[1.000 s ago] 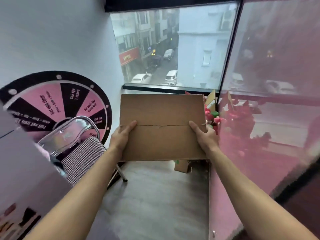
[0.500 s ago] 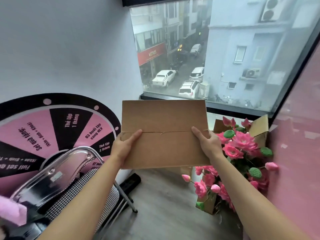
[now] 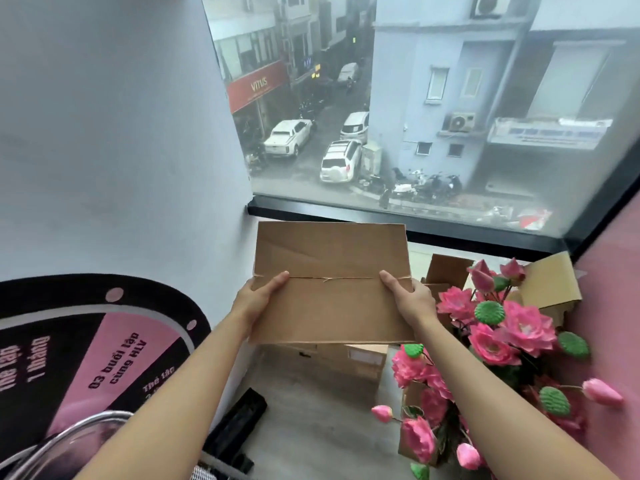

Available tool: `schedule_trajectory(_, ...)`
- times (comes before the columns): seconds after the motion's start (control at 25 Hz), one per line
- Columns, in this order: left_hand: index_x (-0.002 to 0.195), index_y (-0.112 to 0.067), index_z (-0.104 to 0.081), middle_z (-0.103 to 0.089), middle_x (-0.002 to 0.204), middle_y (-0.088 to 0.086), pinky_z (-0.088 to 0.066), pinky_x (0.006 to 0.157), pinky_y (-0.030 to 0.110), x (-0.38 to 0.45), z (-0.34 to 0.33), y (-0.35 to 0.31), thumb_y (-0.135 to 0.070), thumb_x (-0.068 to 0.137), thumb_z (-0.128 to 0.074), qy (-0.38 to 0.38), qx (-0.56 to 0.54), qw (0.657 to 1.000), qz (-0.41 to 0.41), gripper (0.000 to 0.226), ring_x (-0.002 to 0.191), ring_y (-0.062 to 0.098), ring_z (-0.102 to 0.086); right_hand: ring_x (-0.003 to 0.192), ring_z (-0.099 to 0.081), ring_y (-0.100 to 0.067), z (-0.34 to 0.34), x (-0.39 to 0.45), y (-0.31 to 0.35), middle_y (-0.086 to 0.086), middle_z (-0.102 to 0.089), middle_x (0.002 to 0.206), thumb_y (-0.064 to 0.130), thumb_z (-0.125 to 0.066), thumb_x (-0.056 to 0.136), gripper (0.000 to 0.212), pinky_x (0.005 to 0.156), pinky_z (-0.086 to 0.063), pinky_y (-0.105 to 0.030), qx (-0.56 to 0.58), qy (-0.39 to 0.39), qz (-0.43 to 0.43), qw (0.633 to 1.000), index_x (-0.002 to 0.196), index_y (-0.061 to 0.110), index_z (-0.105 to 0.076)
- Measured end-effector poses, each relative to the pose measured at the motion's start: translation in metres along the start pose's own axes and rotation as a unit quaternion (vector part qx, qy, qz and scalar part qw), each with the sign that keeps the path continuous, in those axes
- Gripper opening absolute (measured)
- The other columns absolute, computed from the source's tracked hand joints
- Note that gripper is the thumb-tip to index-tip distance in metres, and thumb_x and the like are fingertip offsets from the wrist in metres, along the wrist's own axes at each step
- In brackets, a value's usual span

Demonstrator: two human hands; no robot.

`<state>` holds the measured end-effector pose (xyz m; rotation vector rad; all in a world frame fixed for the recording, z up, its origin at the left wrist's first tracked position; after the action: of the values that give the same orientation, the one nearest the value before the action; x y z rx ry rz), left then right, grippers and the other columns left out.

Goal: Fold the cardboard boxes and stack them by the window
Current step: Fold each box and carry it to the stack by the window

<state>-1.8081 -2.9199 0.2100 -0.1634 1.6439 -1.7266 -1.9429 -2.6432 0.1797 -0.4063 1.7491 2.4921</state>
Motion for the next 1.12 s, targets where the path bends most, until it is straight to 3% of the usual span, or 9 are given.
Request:
schedule_trajectory(0.16, 0.114, -0.035, -0.065, -0.070, 0.114, -0.006, -0.057, 0.085, 0.037, 0.090, -0.001, 0.003, -0.080, 0.042, -0.083, 0.012, 0.015, 0.999, 0.045, 0.088, 0.100, 0.017, -0.069, 0.090, -0.060, -0.017, -0.044, 0.070, -0.004, 0.006, -0.068, 0.102, 0.083, -0.064, 0.067, 0.058, 0.077, -0.047, -0.033, -0.021, -0.007, -0.027, 0.999, 0.094, 0.032, -0.066)
schedule_trajectory(0.44, 0.119, -0.031, -0.065, -0.067, 0.118, -0.005, -0.051, 0.101, 0.042, 0.255, 0.007, 0.025, -0.078, 0.045, -0.081, 0.016, 0.063, 0.991, 0.113, 0.089, 0.107, 0.018, -0.065, 0.109, -0.062, -0.024, -0.149, 0.193, -0.037, -0.002, -0.068, 0.118, 0.084, -0.063, 0.068, 0.078, 0.099, -0.049, -0.045, -0.045, 0.014, -0.109, 0.993, 0.116, 0.022, -0.066)
schedule_trajectory(0.64, 0.123, -0.029, -0.064, -0.066, 0.122, -0.005, -0.049, 0.103, 0.040, 0.364, 0.016, 0.061, -0.076, 0.050, -0.079, 0.031, 0.107, 0.979, 0.170, 0.088, 0.111, 0.018, -0.063, 0.124, -0.055, -0.027, -0.219, 0.255, -0.068, -0.005, -0.063, 0.133, 0.083, -0.061, 0.071, 0.089, 0.105, -0.043, -0.041, -0.082, 0.010, -0.172, 0.982, 0.132, 0.019, -0.060)
schedule_trajectory(0.8, 0.123, -0.026, -0.067, -0.068, 0.122, -0.006, -0.049, 0.102, 0.037, 0.437, 0.010, 0.097, -0.073, 0.061, -0.078, 0.038, 0.153, 0.973, 0.171, 0.079, 0.110, 0.017, -0.064, 0.123, -0.056, -0.029, -0.258, 0.302, -0.105, -0.007, -0.063, 0.131, 0.080, -0.059, 0.075, 0.083, 0.106, -0.043, -0.043, -0.098, 0.023, -0.202, 0.974, 0.130, 0.017, -0.058)
schedule_trajectory(0.96, 0.138, -0.021, -0.056, -0.061, 0.136, 0.001, -0.045, 0.107, 0.039, 0.493, -0.002, 0.143, -0.074, 0.068, -0.074, 0.017, 0.192, 0.962, 0.192, 0.090, 0.123, 0.024, -0.057, 0.128, -0.052, -0.030, -0.290, 0.340, -0.143, -0.006, -0.060, 0.136, 0.079, -0.061, 0.075, 0.088, 0.101, -0.042, -0.038, -0.108, 0.009, -0.235, 0.966, 0.136, 0.016, -0.051)
schedule_trajectory(1.12, 0.138, -0.017, -0.053, -0.060, 0.137, 0.002, -0.044, 0.107, 0.040, 0.528, -0.018, 0.188, -0.071, 0.068, -0.076, 0.007, 0.194, 0.959, 0.205, 0.091, 0.125, 0.025, -0.057, 0.114, -0.059, -0.024, -0.312, 0.364, -0.190, 0.000, -0.064, 0.123, 0.074, -0.068, 0.074, 0.076, 0.092, -0.044, -0.035, -0.078, -0.012, -0.247, 0.966, 0.127, 0.021, -0.053)
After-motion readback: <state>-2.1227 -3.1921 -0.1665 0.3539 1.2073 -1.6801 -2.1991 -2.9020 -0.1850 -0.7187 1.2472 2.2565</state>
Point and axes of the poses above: each hand's wrist, its own x-axis towards the middle knuckle, its own z-axis out of the back of the hand, y = z × x, the point moved 1 cm from there along x, towards the middle knuckle
